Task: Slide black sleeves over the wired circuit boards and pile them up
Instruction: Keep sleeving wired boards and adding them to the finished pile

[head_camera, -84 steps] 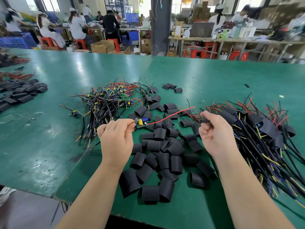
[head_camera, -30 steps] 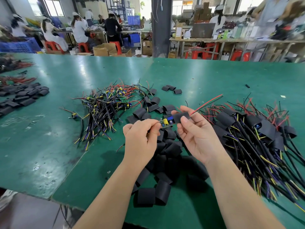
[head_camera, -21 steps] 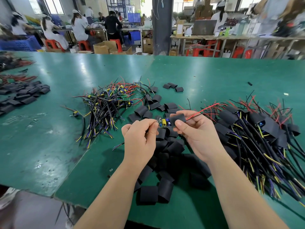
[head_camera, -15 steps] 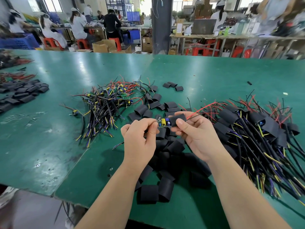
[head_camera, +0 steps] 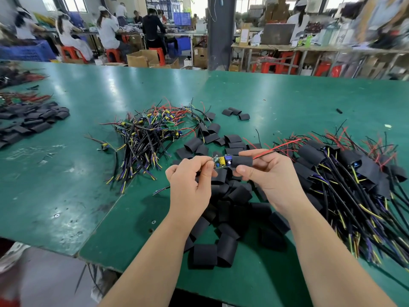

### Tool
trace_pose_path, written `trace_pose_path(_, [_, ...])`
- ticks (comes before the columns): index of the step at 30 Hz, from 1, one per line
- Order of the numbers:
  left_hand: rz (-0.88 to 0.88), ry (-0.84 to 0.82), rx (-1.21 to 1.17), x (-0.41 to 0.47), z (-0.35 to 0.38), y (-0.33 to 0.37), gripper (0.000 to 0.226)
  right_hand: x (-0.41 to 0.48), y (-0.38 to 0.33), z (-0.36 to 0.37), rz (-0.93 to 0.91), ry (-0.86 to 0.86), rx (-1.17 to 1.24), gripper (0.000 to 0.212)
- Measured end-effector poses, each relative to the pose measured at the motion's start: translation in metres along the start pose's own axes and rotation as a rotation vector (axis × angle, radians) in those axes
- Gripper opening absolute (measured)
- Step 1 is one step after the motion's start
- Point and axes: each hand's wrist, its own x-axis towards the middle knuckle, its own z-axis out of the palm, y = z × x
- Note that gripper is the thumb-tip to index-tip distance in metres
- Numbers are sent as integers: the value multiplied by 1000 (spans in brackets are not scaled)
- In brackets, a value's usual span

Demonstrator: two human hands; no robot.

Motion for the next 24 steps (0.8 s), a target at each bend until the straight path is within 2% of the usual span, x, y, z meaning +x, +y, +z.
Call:
trace_pose_path(5, [12,-15,5,-1,1,1,15,0,-1,1,9,0,57,33])
trace_pose_path(9, [24,-26,-6,-1,1,3,14,1,0,4,20,-1,135,11])
trace_pose_path(12, [43,-34,-12,0,1,3,13,-1,-1,7,27,-27,169,22])
trace_pose_path(16, [52,-60,4,-1,1,2,15,0,-3,3,28,-34,161,13])
trace_pose_path(21, [70,-98,43,-2,3,-2,11,1,0,-3,36,-99,133,31])
trace_pose_path(24, [57,-91,22,-2,2,-2,11,2,4,-1,41,-126,139,33])
